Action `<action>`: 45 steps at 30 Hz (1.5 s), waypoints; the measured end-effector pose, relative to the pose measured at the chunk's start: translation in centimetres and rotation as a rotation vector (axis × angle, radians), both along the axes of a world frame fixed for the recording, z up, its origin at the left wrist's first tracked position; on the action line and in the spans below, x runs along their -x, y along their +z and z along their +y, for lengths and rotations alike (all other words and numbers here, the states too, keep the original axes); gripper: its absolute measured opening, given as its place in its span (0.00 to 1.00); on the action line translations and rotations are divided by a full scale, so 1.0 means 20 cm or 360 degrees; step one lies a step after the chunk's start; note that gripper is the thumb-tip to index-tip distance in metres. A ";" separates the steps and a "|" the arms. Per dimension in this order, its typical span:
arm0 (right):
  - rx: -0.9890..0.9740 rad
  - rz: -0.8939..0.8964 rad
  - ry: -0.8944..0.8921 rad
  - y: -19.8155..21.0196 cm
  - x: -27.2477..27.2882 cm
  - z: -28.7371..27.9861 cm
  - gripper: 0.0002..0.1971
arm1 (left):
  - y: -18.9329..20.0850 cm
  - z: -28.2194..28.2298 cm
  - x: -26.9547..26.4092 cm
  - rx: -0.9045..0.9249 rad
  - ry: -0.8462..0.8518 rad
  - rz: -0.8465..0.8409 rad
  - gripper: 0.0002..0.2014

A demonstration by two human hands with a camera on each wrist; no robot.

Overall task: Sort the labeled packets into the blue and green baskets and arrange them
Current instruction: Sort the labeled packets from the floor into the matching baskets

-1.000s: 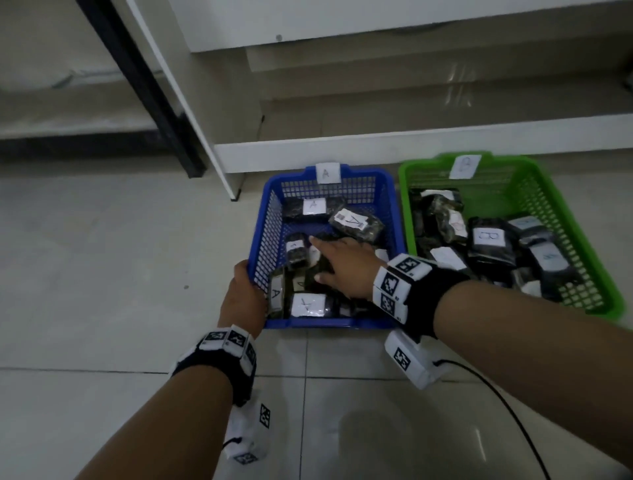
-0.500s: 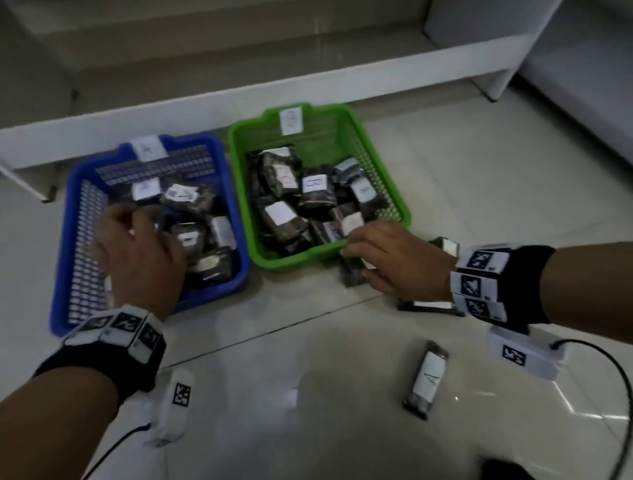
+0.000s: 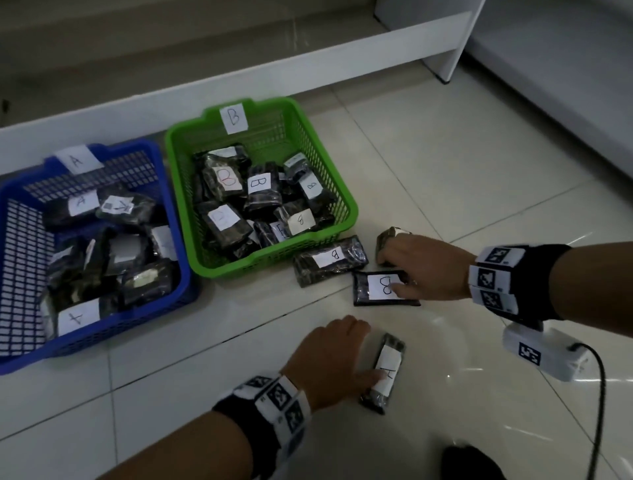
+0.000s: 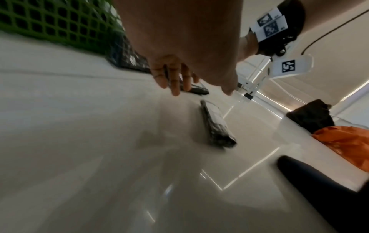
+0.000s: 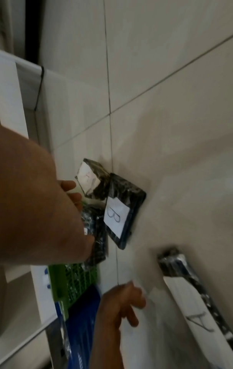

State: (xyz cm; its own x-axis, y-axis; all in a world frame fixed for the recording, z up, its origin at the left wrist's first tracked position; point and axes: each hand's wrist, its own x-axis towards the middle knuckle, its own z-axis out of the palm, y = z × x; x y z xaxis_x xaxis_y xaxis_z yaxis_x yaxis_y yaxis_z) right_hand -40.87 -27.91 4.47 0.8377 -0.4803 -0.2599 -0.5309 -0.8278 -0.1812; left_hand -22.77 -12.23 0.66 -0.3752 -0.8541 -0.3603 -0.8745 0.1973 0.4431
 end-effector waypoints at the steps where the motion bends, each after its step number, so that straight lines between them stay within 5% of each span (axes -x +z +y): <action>1: 0.0006 0.0026 0.0056 -0.02 0.00 0.01 0.20 | -0.03 0.02 0.03 -0.0053 0.0026 -0.0066 0.36; 6: 0.0086 0.0324 0.0176 -0.12 -0.01 0.09 0.35 | -0.09 0.07 0.09 0.0049 0.0048 -0.0261 0.37; 13: 0.0204 0.0484 0.0048 -0.15 -0.02 0.11 0.36 | -0.06 0.09 0.20 -0.0255 0.0375 0.0028 0.19; 18: 0.0241 0.0458 0.0084 -0.16 -0.04 0.12 0.43 | -0.06 0.08 0.11 -0.0503 0.0623 0.0511 0.10; 24: -0.0088 0.0204 0.0205 -0.09 -0.10 0.14 0.45 | 0.03 0.01 -0.17 -0.0215 0.0736 0.0698 0.18; 28: 0.0021 -0.0249 0.0286 -0.02 -0.18 0.14 0.43 | 0.14 -0.01 -0.35 0.0120 0.0815 0.0610 0.24; 35: 0.0207 -0.0819 0.0344 0.15 -0.57 0.08 0.30 | 0.34 -0.09 -0.73 0.0836 0.1079 0.0469 0.21; 40: 0.0499 -0.0609 0.0348 0.23 -0.94 -0.08 0.28 | 0.40 -0.17 -1.12 0.1011 0.1560 0.0471 0.17; 45: 0.0641 -0.0379 -0.0019 0.46 -1.27 -0.24 0.28 | 0.35 -0.11 -1.44 0.0896 0.2086 0.0404 0.18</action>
State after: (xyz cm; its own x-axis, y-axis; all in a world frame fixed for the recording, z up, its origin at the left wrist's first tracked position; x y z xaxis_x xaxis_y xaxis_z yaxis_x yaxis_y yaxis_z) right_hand -15.57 -32.62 13.66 0.8453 -0.5133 0.1484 -0.5233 -0.8514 0.0355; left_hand 6.06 -14.48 7.58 0.7713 -0.6303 0.0886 -0.4707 -0.4711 0.7460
